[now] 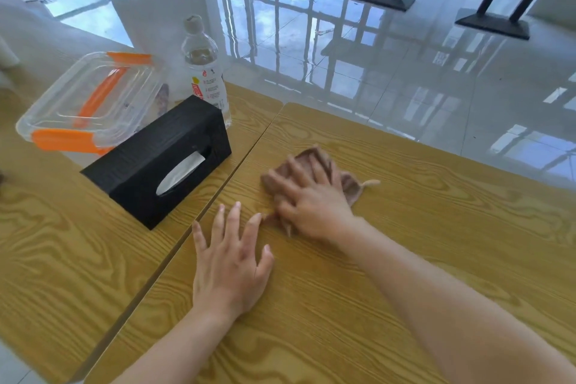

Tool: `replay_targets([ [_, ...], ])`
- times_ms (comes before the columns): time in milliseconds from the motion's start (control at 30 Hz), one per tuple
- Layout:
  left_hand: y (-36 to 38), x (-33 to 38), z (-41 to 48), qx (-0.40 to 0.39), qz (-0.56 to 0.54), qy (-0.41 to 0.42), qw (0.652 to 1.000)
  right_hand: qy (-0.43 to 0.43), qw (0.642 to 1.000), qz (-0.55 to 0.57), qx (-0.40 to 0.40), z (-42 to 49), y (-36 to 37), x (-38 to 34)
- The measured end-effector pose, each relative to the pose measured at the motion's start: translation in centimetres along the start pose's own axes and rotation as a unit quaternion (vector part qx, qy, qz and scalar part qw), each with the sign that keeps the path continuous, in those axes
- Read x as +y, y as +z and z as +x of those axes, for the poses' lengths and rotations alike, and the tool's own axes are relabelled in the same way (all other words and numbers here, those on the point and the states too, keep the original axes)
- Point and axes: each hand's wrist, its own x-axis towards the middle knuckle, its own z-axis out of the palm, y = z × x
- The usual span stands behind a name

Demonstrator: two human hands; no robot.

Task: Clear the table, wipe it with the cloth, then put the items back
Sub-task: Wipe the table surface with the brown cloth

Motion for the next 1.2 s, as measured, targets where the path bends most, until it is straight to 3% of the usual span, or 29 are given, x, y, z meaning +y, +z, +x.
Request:
replay_targets([
  [67,0.0,-0.1,0.1,-0.007,-0.003,0.001,1.0,-0.075,0.997,-0.029,0.007,-5.1,0.5,1.2],
  [100,0.1,-0.1,0.2,-0.012,-0.003,0.001,1.0,-0.062,0.998,-0.028,-0.002,-6.6,0.2,3.0],
  [200,0.2,0.2,0.3,-0.021,0.009,0.002,1.0,0.126,0.992,-0.007,-0.001,-5.0,-1.0,8.8],
  [300,0.1,0.4,0.2,-0.029,0.02,0.0,0.999,0.254,0.966,0.05,0.009,2.4,-1.4,7.5],
  [367,0.0,0.4,0.1,-0.023,0.01,-0.001,1.0,0.224,0.973,0.062,-0.002,6.5,-1.1,3.0],
  [433,-0.2,-0.1,0.0,-0.005,-0.019,0.004,1.0,0.118,0.992,0.032,-0.016,7.2,-0.6,-1.8],
  [533,-0.5,-2.0,-0.5,-0.009,-0.053,0.05,0.997,0.014,1.0,-0.009,-0.017,4.2,-0.1,-1.3],
  [700,0.0,-3.8,-1.4,-0.036,0.008,0.113,0.993,0.228,0.973,0.022,-0.016,-1.2,-1.7,10.1],
  [833,0.1,-3.3,-1.5,-0.032,0.022,0.111,0.993,0.262,0.965,0.006,0.0,-8.8,0.0,8.5],
  [933,-0.4,-3.1,-1.8,-0.022,0.035,0.093,0.995,0.23,0.973,-0.004,0.006,-13.3,1.0,3.2],
  [1067,-0.8,-2.9,-2.5,-0.004,0.028,0.087,0.996,0.063,0.998,-0.009,-0.003,-13.1,2.3,-4.2],
  [1133,-0.8,-3.3,-2.8,0.009,-0.004,0.09,0.996,-0.023,1.0,-0.007,-0.01,-11.9,1.8,-4.1],
  [1200,-0.9,-3.7,-3.4,0.007,-0.049,0.088,0.995,-0.055,0.998,-0.005,-0.022,-12.2,1.0,-1.7],
])
